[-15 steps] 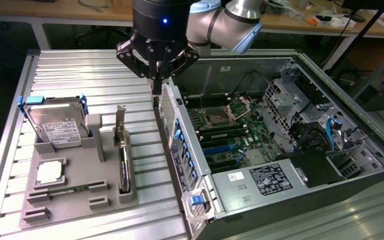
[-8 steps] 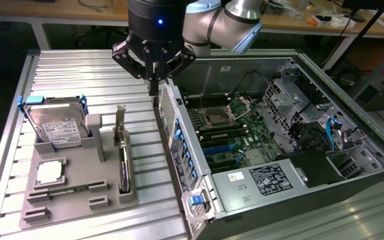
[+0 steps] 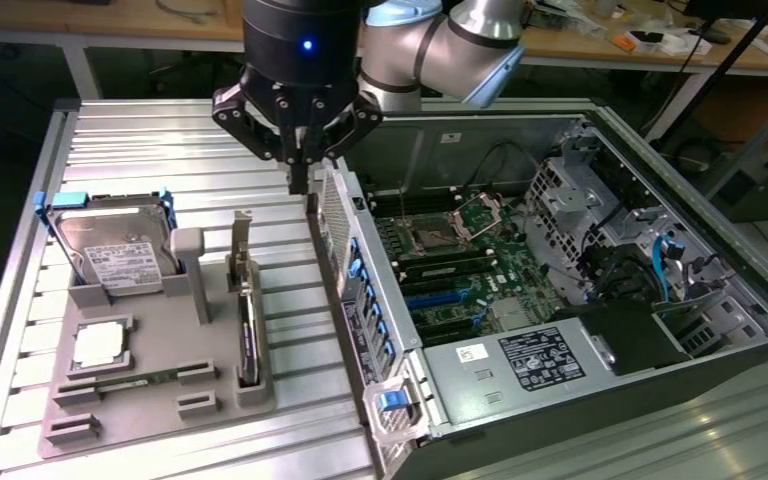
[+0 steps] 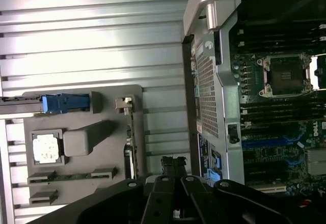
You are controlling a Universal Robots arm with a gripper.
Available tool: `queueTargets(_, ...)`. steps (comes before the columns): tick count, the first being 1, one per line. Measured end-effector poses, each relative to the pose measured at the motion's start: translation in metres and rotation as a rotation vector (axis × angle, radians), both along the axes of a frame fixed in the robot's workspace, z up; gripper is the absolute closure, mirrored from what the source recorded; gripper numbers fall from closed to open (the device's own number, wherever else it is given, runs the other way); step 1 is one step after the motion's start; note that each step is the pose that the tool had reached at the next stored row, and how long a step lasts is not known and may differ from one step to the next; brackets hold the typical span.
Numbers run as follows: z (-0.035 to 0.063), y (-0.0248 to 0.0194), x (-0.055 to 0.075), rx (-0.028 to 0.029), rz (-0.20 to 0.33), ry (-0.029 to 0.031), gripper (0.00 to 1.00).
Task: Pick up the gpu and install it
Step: 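Reach for the gpu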
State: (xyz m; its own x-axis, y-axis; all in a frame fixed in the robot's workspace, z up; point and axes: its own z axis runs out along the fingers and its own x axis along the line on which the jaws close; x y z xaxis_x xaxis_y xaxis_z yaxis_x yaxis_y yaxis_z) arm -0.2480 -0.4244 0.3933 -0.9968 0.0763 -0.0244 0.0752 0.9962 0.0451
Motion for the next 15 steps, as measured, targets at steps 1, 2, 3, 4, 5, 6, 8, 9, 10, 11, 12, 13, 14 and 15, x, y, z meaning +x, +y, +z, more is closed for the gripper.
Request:
queueTargets(1,0.0,-0.0004,-0.001,0.0001,0.0,0.0,0.89)
queueTargets(2,0.0,-0.0008,-0.002,0.0,0.0,0.0,0.89)
queueTargets(3,0.0,-0.0013,-0.003,0.0,0.0,0.0,0.89)
queueTargets(4,0.0,-0.0018,-0.004,0.0,0.0,0.0,0.89)
queueTargets(5,-0.0001,-0.0023,-0.004,0.0001,0.0,-0.0001,0.89)
queueTargets(6,0.0,-0.0029,-0.005,0.0001,0.0,0.0,0.89)
queueTargets(8,0.0,-0.0039,-0.007,0.0,0.0,0.0,0.89)
queueTargets(9,0.0,-0.0044,-0.008,-0.0001,0.0,0.0001,0.89)
queueTargets(10,0.0,-0.0049,-0.009,0.0,0.0,0.0,0.89)
queueTargets(11,0.0,-0.0053,-0.01,0.0,0.0,0.0,0.89)
queueTargets(12,0.0,-0.0059,-0.011,0.0,0.0,0.0,0.89)
queueTargets(13,0.0,-0.0063,-0.011,0.0001,0.0,0.0,0.89)
queueTargets(14,0.0,-0.0068,-0.012,0.0,0.0,0.0,0.89)
queueTargets(15,0.0,-0.0073,-0.013,0.0,0.0,0.0,0.89)
